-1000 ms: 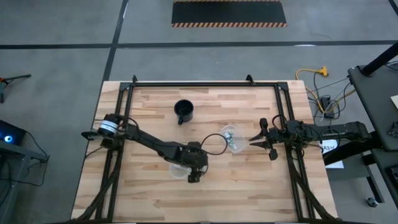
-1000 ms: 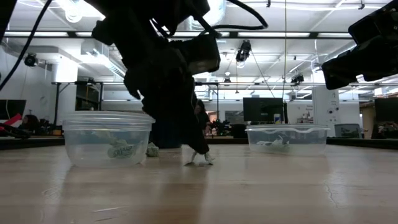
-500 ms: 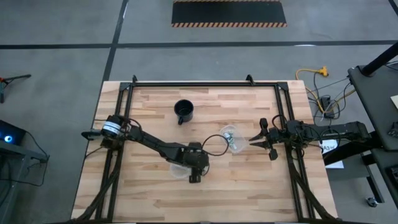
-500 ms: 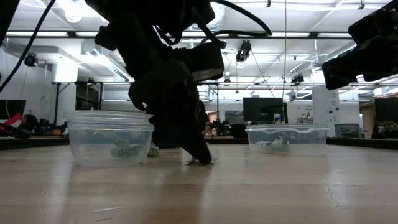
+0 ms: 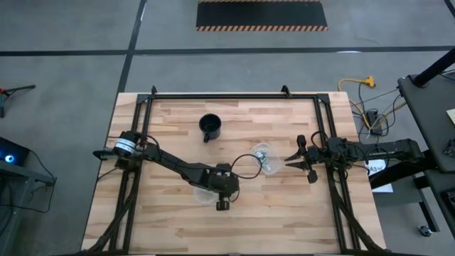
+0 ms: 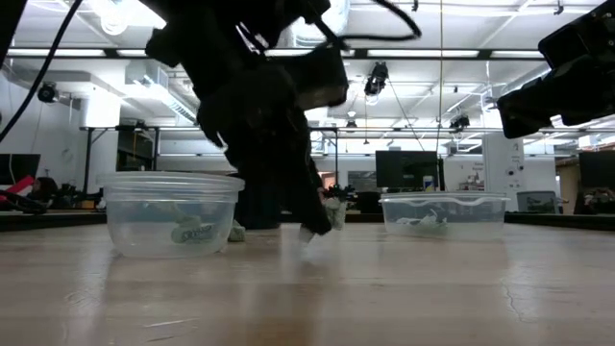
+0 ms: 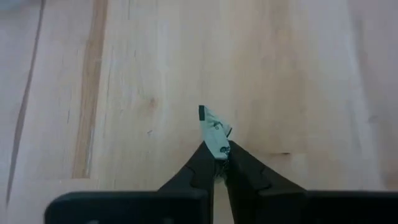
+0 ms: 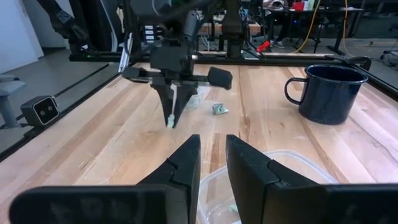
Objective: Pick and place Stevia / Truvia into bins
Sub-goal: Put the white stevia packet into the bottom transparent container
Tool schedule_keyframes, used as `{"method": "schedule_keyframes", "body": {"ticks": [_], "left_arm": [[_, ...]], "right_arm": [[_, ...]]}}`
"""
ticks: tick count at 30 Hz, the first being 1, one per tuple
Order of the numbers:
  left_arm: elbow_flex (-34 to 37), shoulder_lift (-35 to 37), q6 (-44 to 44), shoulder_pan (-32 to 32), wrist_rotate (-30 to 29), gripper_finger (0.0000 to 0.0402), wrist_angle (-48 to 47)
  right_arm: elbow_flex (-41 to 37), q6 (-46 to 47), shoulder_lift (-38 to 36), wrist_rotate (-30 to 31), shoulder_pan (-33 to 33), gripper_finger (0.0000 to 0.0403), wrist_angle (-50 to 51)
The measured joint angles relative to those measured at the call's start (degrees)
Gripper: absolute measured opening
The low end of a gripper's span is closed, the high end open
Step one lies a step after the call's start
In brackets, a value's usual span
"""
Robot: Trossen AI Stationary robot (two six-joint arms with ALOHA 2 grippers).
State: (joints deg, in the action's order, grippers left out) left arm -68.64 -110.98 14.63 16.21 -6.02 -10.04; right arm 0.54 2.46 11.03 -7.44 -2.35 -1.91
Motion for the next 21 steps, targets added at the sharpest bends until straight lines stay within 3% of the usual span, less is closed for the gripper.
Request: {"method": "schedule_keyframes", "body": {"ticks": [5, 15, 21], "left_arm": [[0.0, 2.6, 0.0, 1.2, -0.8, 0.0003, 0.0], [1.3, 8.4, 0.0, 5.7, -10.6, 0.0002, 0.2], [1.9, 8.9, 0.0, 7.5, -10.7, 0.0002, -0.1]], "right_arm": [[0.0, 0.0, 0.0, 0.0, 0.0, 0.0068, 0.0], [0.0, -0.1, 0.0, 0.1, 0.0, 0.0068, 0.0], [0.0, 0.1, 0.1, 0.0, 0.0, 0.0068, 0.0]]}}
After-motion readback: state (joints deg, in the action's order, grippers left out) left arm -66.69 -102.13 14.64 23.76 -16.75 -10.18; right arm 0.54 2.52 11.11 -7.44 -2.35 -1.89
